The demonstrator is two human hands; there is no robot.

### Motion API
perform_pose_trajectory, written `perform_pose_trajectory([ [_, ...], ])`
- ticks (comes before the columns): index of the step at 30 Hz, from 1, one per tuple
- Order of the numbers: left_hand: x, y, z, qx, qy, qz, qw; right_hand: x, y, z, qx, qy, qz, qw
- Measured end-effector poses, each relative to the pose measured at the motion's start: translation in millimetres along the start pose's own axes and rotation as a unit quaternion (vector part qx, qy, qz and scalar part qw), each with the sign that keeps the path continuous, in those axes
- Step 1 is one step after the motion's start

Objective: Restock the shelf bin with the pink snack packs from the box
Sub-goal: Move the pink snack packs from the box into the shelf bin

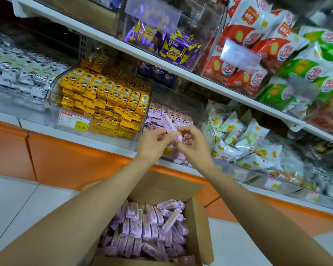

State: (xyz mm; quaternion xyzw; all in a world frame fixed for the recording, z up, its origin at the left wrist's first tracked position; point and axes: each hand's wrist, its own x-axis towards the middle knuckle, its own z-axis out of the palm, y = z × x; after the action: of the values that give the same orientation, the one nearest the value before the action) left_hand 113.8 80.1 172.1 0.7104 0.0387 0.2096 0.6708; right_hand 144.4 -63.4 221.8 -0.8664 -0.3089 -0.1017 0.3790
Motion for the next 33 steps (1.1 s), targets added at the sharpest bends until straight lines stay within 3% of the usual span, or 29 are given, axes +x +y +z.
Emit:
perform_pose_trajectory([
  [2, -2.2, 2.0, -4.8, 0.151, 0.004, 0.094, 0.984, 11.0, 12.5, -13.7, -0.056, 0.039, 0.045, 0.997],
  [6, 2.9, -20.5, -23.0, 0.444, -0.064, 0.253, 0.858, 45.8, 35.8, -38.7, -0.219, 0.072, 0.119, 0.966],
  [8, 5.4, -38.6, -28.4, 0.511, -0.088, 0.301, 0.8, 63.3, 46.3, -37.5, -0.291, 0.06, 0.131, 0.946],
  [10, 7.4, -50.7, -29.4, 0.526, -0.078, 0.342, 0.775, 77.5, 55.8, -29.0, -0.345, 0.039, 0.142, 0.927],
  [14, 12.0, -57.8, -30.2, 0.506, -0.042, 0.398, 0.764, 97.8, 68.3, -19.0, -0.421, 0.014, 0.158, 0.893],
  [20, 15.9, -66.9, -31.2, 0.517, -0.039, 0.404, 0.754, 122.3, 78.7, -2.7, -0.491, -0.036, 0.192, 0.849],
  [29, 18.2, -72.9, -27.5, 0.514, -0.034, 0.404, 0.756, 121.9, 98.6, 14.2, -0.476, -0.015, 0.19, 0.858],
  [33, 16.9, -71.9, -28.2, 0.519, -0.048, 0.389, 0.76, 106.9, 105.8, 28.4, -0.466, -0.067, 0.217, 0.855],
])
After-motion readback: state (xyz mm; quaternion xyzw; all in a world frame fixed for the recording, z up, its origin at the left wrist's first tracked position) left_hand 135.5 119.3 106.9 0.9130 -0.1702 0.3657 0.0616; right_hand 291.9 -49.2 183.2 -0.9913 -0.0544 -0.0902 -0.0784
